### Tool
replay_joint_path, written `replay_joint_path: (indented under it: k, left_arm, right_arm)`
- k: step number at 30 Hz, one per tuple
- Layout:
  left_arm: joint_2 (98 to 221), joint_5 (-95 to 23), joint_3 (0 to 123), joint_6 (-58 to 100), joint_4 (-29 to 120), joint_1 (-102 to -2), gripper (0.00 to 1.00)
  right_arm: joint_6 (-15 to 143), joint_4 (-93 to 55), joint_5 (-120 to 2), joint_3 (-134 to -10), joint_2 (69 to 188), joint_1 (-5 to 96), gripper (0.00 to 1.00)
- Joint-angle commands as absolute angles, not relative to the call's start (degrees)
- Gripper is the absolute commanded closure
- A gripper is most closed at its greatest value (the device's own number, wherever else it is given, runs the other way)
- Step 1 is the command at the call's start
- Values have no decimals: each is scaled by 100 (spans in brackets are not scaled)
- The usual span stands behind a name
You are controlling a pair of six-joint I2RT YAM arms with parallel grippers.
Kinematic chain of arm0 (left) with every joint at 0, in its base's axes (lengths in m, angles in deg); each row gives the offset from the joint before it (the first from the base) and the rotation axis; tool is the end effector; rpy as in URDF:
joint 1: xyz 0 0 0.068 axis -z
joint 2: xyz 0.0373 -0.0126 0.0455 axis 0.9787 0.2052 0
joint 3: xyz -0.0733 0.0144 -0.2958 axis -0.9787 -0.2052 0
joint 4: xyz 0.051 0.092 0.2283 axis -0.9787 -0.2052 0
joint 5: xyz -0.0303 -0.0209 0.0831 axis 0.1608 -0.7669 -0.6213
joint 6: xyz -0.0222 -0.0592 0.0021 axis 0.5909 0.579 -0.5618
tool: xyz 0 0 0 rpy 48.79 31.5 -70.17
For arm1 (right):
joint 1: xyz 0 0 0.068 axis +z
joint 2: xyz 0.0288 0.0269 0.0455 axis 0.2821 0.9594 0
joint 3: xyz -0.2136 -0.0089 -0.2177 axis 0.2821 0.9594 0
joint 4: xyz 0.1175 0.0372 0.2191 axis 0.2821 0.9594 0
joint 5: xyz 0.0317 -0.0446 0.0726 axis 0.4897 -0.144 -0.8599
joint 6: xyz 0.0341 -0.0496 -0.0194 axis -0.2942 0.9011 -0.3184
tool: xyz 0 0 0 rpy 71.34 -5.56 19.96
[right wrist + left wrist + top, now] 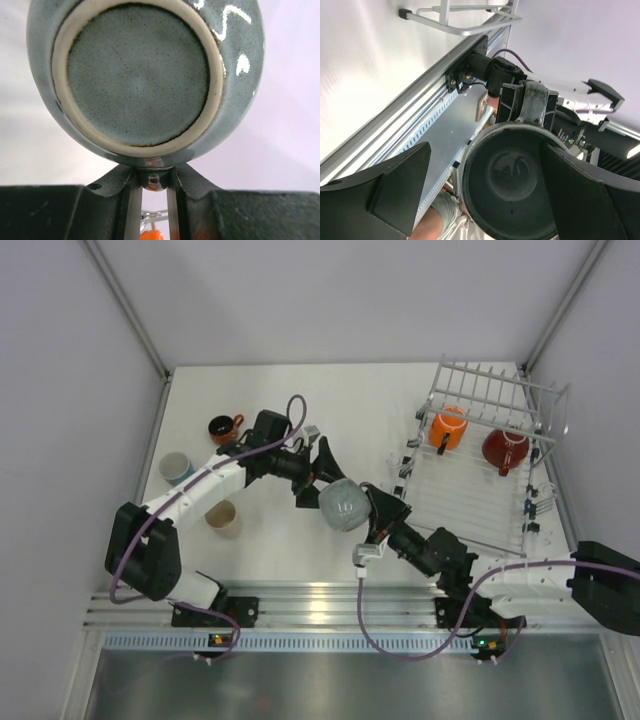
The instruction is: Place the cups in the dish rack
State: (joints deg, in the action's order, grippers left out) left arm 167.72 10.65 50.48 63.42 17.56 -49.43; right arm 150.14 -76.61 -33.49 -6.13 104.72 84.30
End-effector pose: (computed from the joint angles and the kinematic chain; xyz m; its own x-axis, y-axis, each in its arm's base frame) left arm 0.2378 -0.1757 0.2991 -0.9951 0.0149 0.0982 -0.0822 0.4318 -0.8982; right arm 0.0819 0.1623 0.2489 0.7644 -0.6017 -0.2317 -0.0884 0.2581 -0.9621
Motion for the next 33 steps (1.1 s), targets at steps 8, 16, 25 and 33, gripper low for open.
replay_joint_path:
  k: [8,16,25,33]
  left_arm:
    - [16576,1275,5211,6945,2259,-4959,3]
    - [16233,1477,4824,7524,2251,-5047,2]
    - [16022,1389,4684,7851,2259,-5109,15]
    - [16092,1539,4727,7711,2277,-5310,28]
  right_arm:
    - [14744,-8962,-3620,-560,11097,8178,100]
    - [15026,-9217,-3734,-490,11194,8133,100]
    - [15096,-9218,-3725,-463,11115,8125,100]
    - [15079,-8997,-3603,-296,10790,8125,100]
